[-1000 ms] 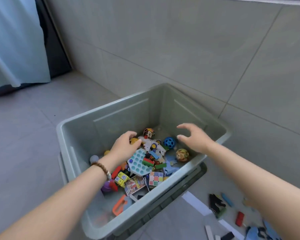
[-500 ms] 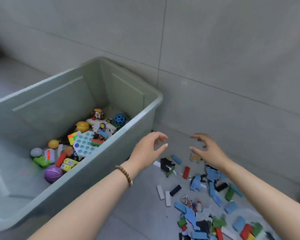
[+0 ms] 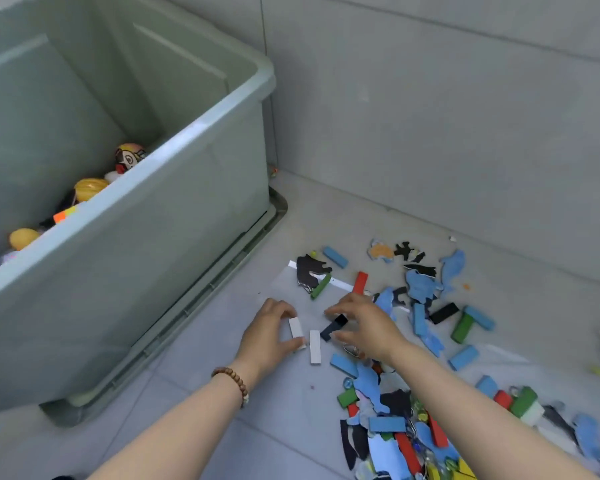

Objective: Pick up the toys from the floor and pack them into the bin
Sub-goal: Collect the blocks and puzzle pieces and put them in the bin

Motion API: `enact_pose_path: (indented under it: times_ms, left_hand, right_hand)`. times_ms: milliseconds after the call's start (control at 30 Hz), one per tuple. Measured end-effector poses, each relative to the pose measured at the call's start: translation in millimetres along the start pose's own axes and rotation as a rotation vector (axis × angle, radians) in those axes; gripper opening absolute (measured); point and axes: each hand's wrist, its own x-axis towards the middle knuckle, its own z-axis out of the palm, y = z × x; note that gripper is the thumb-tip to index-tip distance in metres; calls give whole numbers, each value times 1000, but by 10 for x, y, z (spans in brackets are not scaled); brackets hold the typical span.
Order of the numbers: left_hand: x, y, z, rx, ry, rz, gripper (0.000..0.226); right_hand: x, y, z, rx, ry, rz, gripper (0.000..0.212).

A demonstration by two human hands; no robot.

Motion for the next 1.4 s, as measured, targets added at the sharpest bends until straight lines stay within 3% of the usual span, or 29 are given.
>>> enact_pose_path:
  times_ms: [200,333,500,600,700,867,900,1033,1133,1200,1333,1400]
  left_hand:
    - [-99,-184,13,-67,107,7,37]
    - [-155,-161,48,-169,81,1,39]
    - [-210,-218,66,-201,45,-5,48]
    - [-241,-275,39,-88,-16,109,56]
    - [-243,-300,4,125,-39,222,38]
    - [-179,-293,-47,294,-20,206,23]
    - [-179,-268,-45,164,-4,119,21]
    - [-144,109,-55,-883,94,-342,21]
    - [-132,326,-66,-1415,-155,-507,47]
    - [-151,329,-59,-1498,-263,-505,55]
    - [-128,170,-49,-1353,-87,-525,15]
    - [-138,61,-80,-1221,-15,-500,13]
  right_hand:
    - [-18,141,70,-111,116,-42,17]
    - [-87,170,67,88,288,53,13]
    - [-128,126,46,308,364,130,14]
    - [-125,131,62,376,381,150,15]
    - [-152,110,76,425,391,154,15]
    - [-177,52,103,490,418,167,12]
    - [-180,36,101,529,432,171,12]
    - [-178,-161,101,775,452,218,13]
    - [-160,-408,167,847,342,166,15]
    - [-150,-493,205,830,254,128,13]
    - [-140,-304,300,762,305,219,13]
    - [-135,-182,395,614,305,244,12]
